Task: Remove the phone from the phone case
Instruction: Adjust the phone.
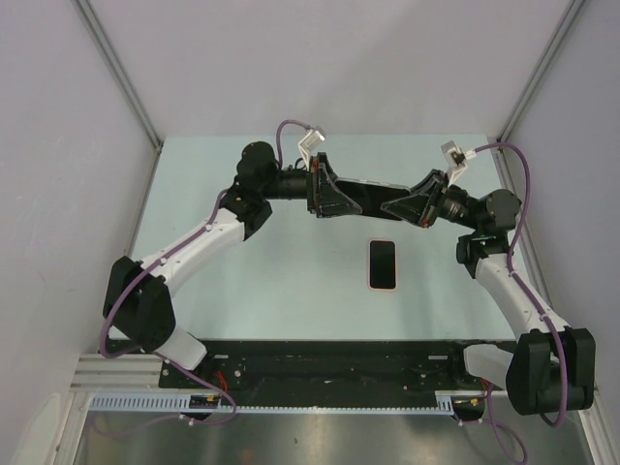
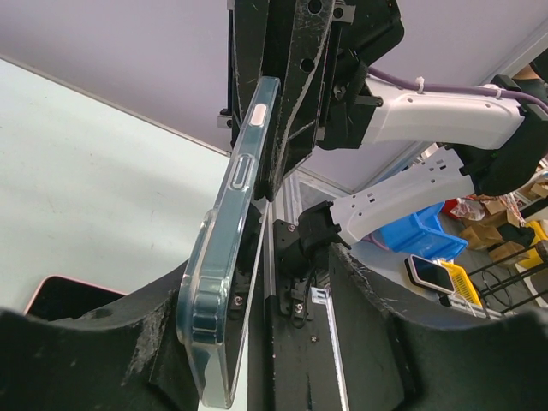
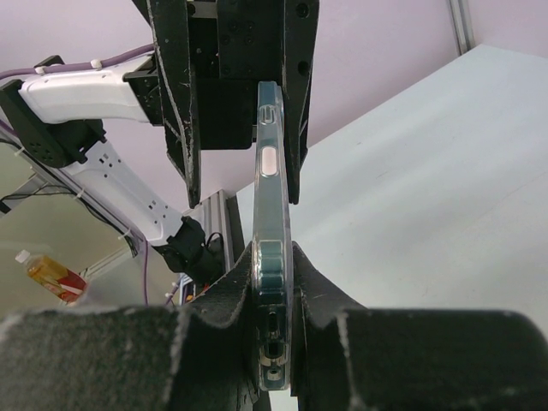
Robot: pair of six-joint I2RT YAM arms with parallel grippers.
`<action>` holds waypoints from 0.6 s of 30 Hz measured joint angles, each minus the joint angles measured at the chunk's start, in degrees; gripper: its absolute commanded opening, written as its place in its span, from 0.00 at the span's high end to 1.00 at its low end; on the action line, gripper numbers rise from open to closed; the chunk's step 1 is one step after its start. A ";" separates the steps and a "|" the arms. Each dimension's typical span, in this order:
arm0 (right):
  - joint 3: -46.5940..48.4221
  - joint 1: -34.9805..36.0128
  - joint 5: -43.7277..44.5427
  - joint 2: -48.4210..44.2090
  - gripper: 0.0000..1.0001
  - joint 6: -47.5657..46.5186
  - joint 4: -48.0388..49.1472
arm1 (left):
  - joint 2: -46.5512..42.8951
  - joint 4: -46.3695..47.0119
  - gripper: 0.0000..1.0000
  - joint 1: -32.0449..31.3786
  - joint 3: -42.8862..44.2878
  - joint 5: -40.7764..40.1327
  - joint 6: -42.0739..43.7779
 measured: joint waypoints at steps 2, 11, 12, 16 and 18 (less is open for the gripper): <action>0.00 0.15 0.22 0.00 1.00 -0.02 -0.04 | 0.02 0.00 0.42 -0.09 0.00 -0.11 0.00; 0.00 0.63 0.37 0.00 1.00 -0.28 -0.26 | 0.02 -0.02 0.68 -0.22 -0.46 -1.31 0.28; 0.00 0.68 0.26 0.00 1.00 -0.26 -0.37 | 0.02 -0.13 0.72 -0.22 -0.66 -1.57 0.52; 0.00 0.83 -0.39 -0.20 1.00 -0.28 -0.48 | 0.02 -0.39 0.88 -0.20 -1.29 -1.92 1.03; 0.00 0.83 -0.46 -0.20 1.00 -0.26 -0.63 | 0.02 -0.11 1.00 -0.22 -1.29 -1.64 1.25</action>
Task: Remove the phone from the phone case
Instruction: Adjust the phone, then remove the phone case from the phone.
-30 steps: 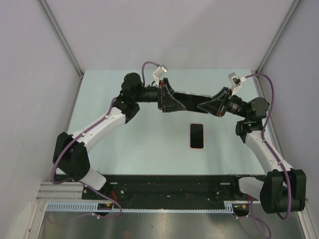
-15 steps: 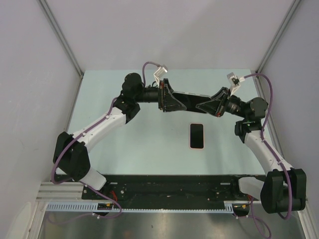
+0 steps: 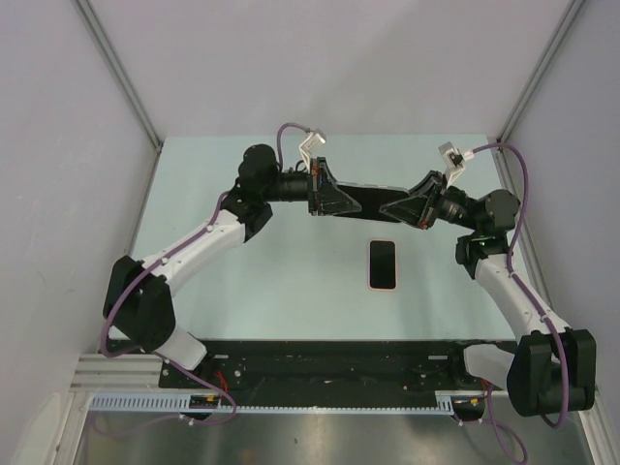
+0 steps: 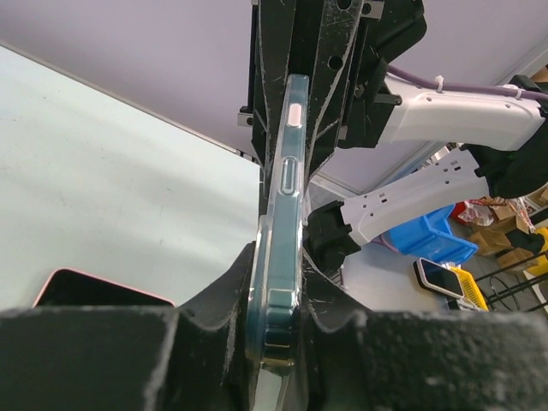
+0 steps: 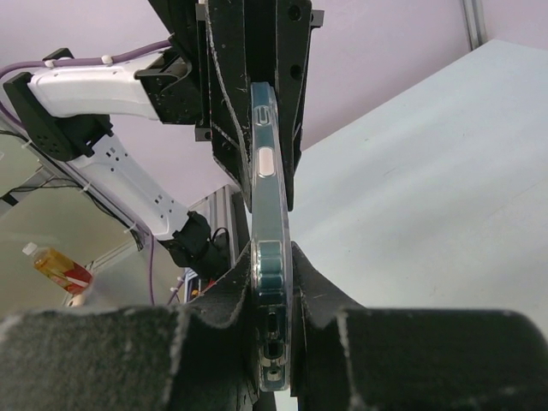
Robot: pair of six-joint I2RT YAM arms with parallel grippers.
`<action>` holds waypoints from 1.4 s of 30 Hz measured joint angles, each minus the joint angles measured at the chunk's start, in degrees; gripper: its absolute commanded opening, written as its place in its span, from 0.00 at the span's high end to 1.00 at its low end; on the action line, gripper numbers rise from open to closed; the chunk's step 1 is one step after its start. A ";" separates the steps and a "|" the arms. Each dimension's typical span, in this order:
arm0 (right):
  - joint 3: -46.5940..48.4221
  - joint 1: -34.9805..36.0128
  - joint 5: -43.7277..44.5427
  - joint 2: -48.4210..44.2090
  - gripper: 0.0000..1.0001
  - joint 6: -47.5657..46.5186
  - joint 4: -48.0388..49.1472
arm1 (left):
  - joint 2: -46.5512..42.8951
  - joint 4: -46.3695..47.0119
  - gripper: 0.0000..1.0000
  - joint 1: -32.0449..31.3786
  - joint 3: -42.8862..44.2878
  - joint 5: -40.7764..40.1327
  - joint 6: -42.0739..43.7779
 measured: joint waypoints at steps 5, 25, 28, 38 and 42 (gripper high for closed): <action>0.00 -0.07 -0.11 -0.07 0.99 -0.22 -0.02 | 0.09 0.17 1.00 -0.04 -0.02 0.09 0.26; -0.02 -7.10 0.07 -0.57 0.34 7.85 9.97 | -2.34 -1.70 1.00 3.56 -5.38 -4.04 0.20; -0.02 -7.10 0.72 -1.25 0.33 8.37 10.27 | -3.28 -1.92 1.00 5.07 -5.46 -4.72 0.20; -0.02 -9.18 5.38 -2.60 0.31 7.58 9.81 | -4.96 -2.03 1.00 6.60 -4.39 -2.38 0.81; -0.02 -10.67 7.74 -2.51 0.31 6.10 8.79 | -4.96 -2.29 1.00 7.08 -4.48 -8.39 1.81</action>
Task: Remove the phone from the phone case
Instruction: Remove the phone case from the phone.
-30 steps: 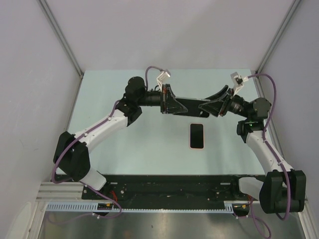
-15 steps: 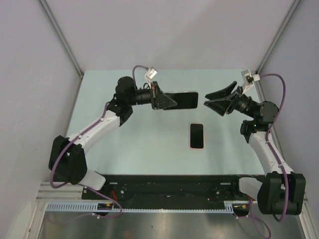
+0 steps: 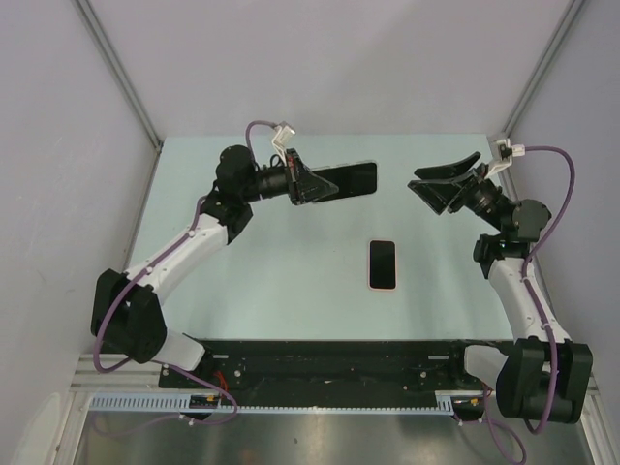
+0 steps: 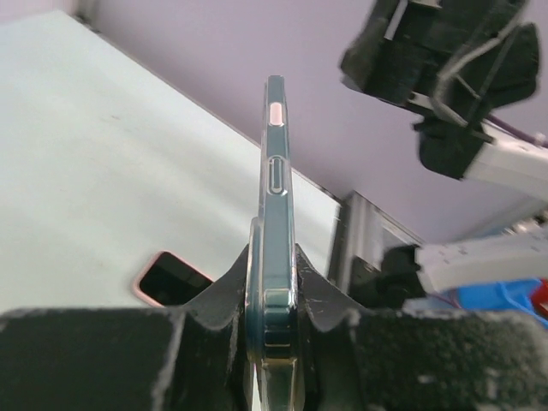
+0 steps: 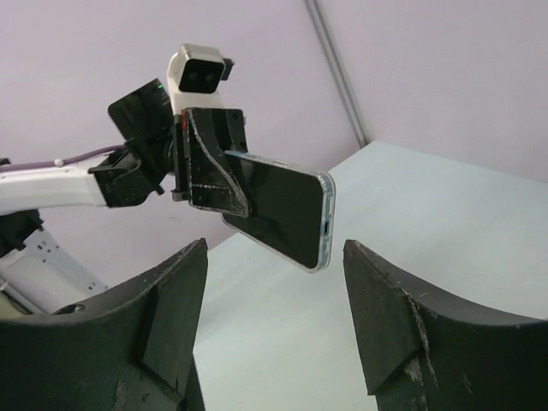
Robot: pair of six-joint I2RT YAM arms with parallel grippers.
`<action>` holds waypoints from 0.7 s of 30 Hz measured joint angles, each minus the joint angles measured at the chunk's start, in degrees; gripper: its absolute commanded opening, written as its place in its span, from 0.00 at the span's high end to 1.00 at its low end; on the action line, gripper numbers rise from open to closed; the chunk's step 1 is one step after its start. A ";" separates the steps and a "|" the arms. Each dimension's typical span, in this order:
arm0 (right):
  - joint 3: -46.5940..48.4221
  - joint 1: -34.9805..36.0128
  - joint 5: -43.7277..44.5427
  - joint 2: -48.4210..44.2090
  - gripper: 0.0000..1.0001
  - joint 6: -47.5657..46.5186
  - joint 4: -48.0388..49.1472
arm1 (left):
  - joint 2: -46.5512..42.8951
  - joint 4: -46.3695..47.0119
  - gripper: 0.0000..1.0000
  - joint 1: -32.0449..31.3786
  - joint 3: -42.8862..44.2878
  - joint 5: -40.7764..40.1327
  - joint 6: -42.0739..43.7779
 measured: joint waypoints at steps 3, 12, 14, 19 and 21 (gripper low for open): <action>0.02 -1.01 1.62 1.18 0.32 -1.03 -0.04 | -0.02 -1.73 1.00 0.13 -0.15 -5.22 3.82; 0.02 -1.53 3.87 9.33 0.34 0.33 2.38 | 0.46 0.17 1.00 1.68 -5.84 -1.51 7.98; 0.02 -1.36 3.85 10.51 0.35 0.90 3.37 | 1.57 4.17 1.00 1.84 -7.50 1.33 5.40; 0.04 -0.52 3.80 14.69 0.37 3.80 7.63 | 8.41 17.22 1.00 1.97 -7.87 7.23 -5.68; 0.04 -0.15 3.82 16.98 0.39 6.36 11.13 | 10.40 22.95 1.00 2.05 -8.87 7.65 -10.29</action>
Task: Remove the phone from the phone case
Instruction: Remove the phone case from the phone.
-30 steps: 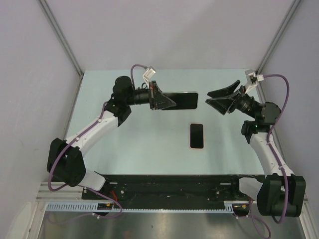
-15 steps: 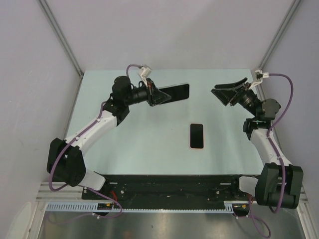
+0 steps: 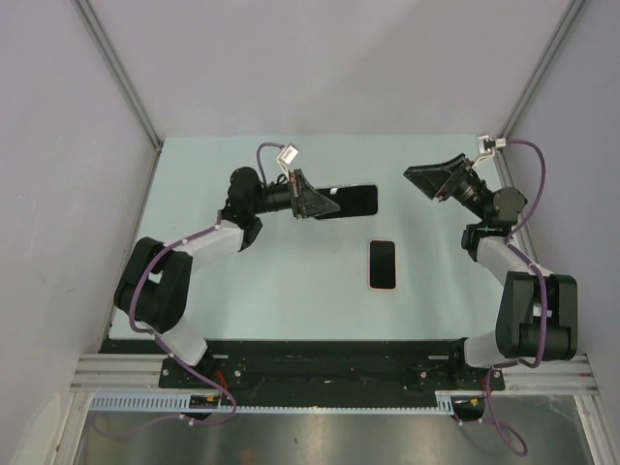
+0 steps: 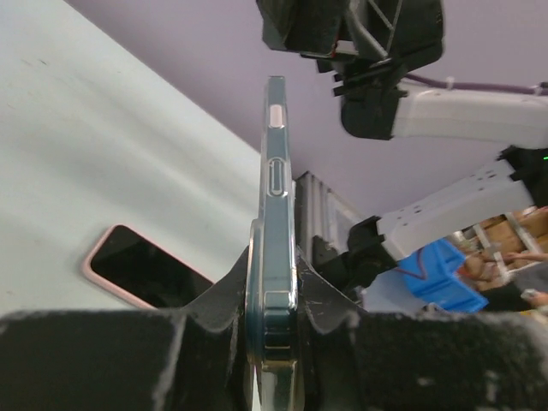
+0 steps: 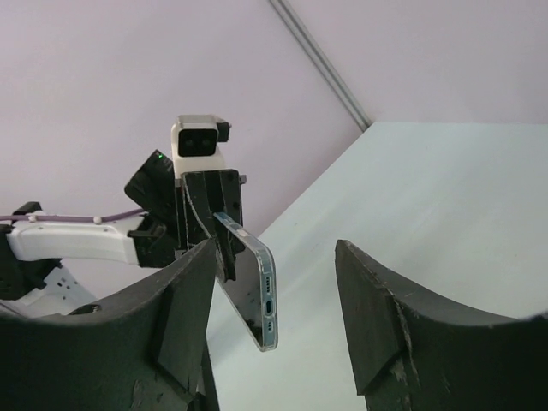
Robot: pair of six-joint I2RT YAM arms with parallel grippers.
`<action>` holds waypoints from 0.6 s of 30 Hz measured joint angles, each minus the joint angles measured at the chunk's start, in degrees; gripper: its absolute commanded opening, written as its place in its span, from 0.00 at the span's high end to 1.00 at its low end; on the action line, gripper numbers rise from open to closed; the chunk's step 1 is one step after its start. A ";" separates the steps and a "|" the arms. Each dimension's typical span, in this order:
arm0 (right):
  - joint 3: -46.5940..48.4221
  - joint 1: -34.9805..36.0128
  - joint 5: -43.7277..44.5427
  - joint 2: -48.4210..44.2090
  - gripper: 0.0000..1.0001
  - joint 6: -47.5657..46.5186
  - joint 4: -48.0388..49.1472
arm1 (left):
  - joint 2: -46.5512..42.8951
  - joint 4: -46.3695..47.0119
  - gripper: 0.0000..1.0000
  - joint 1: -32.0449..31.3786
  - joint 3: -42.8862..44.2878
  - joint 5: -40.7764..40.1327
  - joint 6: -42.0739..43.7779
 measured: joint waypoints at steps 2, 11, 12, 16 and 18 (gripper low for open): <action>0.00 0.44 -0.02 2.36 0.41 2.89 2.75 | 1.29 6.47 1.00 0.15 -2.23 0.00 -5.14; 0.02 5.20 -0.79 9.99 0.50 7.04 5.66 | 1.92 18.78 1.00 0.04 -9.05 -2.03 -14.69; 0.02 6.14 -0.87 10.38 0.50 6.80 5.68 | 1.92 19.41 1.00 -0.11 -9.11 -2.01 -14.88; 0.00 8.92 -1.05 10.62 0.48 4.31 5.70 | 1.92 20.90 1.00 -0.98 -9.27 -1.99 -15.34; -0.15 9.57 -1.05 9.77 0.49 2.40 5.73 | 1.92 21.16 1.00 -1.49 -9.35 -2.01 -15.50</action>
